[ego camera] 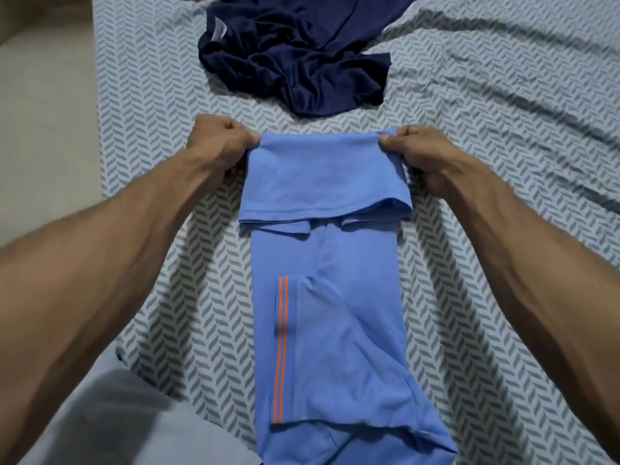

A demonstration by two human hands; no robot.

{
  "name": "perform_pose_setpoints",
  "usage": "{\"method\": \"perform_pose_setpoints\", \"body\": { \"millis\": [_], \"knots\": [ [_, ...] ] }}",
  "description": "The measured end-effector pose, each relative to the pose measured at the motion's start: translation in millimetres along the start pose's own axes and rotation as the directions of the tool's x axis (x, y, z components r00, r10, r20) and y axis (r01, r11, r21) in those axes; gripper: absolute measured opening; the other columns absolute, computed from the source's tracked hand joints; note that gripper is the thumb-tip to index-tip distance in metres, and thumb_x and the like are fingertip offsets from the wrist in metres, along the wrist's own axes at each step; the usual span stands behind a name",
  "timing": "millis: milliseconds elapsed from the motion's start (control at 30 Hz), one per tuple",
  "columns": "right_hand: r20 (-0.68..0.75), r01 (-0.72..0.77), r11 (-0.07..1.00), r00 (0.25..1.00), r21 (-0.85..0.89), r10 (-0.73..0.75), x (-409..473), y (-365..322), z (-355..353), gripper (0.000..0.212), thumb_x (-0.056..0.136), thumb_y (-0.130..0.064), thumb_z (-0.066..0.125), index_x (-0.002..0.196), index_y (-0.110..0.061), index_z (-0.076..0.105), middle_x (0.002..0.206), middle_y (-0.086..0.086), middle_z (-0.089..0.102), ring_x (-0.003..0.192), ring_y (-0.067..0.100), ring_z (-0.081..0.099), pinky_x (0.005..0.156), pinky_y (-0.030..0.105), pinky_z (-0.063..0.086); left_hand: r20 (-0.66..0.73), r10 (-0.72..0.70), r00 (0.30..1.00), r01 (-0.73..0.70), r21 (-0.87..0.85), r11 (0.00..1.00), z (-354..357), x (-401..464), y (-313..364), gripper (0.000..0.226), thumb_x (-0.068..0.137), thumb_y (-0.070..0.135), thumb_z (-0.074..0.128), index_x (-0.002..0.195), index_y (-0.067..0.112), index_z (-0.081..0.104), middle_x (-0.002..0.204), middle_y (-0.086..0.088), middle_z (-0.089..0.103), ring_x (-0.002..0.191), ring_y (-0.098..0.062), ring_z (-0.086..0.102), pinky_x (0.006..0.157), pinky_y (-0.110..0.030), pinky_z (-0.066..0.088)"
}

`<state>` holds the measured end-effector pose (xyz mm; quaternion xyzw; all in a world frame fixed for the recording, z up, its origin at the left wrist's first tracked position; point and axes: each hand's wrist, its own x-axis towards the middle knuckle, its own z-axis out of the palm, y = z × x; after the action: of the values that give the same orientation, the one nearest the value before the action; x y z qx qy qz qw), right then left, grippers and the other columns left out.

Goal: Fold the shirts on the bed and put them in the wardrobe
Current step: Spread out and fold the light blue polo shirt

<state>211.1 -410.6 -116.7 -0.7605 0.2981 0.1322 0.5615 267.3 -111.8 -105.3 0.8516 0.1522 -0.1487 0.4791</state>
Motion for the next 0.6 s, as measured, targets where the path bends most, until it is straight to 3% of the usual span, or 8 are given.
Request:
{"method": "perform_pose_setpoints", "body": {
  "millis": [133, 267, 333, 433, 533, 600],
  "knots": [
    [0.015, -0.052, 0.998, 0.999, -0.044, 0.052, -4, -3, -2, 0.037, 0.089, -0.042, 0.074, 0.064, -0.023, 0.055, 0.070, -0.008, 0.056, 0.049, 0.007, 0.042, 0.044, 0.022, 0.032, 0.107, 0.064, 0.992, -0.076, 0.113, 0.991, -6, -5, 4, 0.023, 0.078, 0.032, 0.086, 0.082, 0.012, 0.074, 0.068, -0.005, 0.064, 0.049, -0.015, 0.052, 0.046, -0.026, 0.043],
    [0.023, -0.067, 0.996, 0.997, -0.052, 0.069, -2, -1, 2, 0.022, 0.085, -0.031, 0.080, 0.081, -0.015, 0.065, 0.067, -0.004, 0.053, 0.056, 0.011, 0.045, 0.052, 0.025, 0.034, 0.215, 0.018, 0.976, -0.076, 0.263, 0.962, -12, -2, 10, 0.027, 0.077, 0.021, 0.086, 0.080, 0.001, 0.069, 0.065, -0.012, 0.055, 0.051, -0.022, 0.047, 0.049, -0.029, 0.042],
    [-0.022, -0.036, 0.998, 0.999, -0.046, 0.035, -5, -2, 6, 0.023, 0.085, -0.024, 0.079, 0.076, -0.013, 0.061, 0.074, 0.000, 0.057, 0.065, 0.014, 0.053, 0.054, 0.026, 0.039, 0.221, 0.033, 0.975, -0.083, 0.223, 0.971, -11, -6, 12, 0.024, 0.079, 0.018, 0.085, 0.075, 0.007, 0.064, 0.067, -0.012, 0.057, 0.054, -0.022, 0.048, 0.053, -0.031, 0.043],
    [-0.002, -0.023, 1.000, 1.000, 0.001, 0.023, -20, -8, 2, 0.025, 0.087, -0.024, 0.077, 0.072, -0.018, 0.059, 0.066, -0.002, 0.053, 0.056, 0.012, 0.047, 0.047, 0.022, 0.036, 0.229, 0.064, 0.971, -0.082, 0.072, 0.994, -18, -23, 16, 0.024, 0.085, 0.016, 0.080, 0.075, 0.012, 0.059, 0.077, -0.015, 0.060, 0.061, -0.024, 0.053, 0.050, -0.031, 0.043],
    [0.063, 0.003, 0.991, 0.998, 0.136, -0.012, -37, -15, -8, 0.016, 0.085, -0.026, 0.079, 0.094, -0.017, 0.069, 0.087, 0.005, 0.064, 0.077, 0.022, 0.055, 0.060, 0.027, 0.043, 0.191, 0.156, 0.969, -0.164, 0.028, 0.986, -34, -44, 22, 0.026, 0.086, 0.014, 0.078, 0.074, 0.018, 0.056, 0.077, -0.013, 0.059, 0.067, -0.023, 0.053, 0.047, -0.022, 0.039],
    [0.027, 0.132, 0.983, 0.990, 0.127, -0.136, -52, -22, -16, 0.019, 0.087, -0.021, 0.078, 0.103, -0.013, 0.069, 0.092, 0.003, 0.067, 0.088, 0.020, 0.059, 0.072, 0.030, 0.047, 0.157, 0.247, 0.956, -0.252, 0.010, 0.968, -48, -62, 31, 0.027, 0.084, 0.010, 0.078, 0.073, 0.020, 0.056, 0.070, -0.009, 0.058, 0.062, -0.017, 0.052, 0.046, -0.018, 0.039]
  ]
}}
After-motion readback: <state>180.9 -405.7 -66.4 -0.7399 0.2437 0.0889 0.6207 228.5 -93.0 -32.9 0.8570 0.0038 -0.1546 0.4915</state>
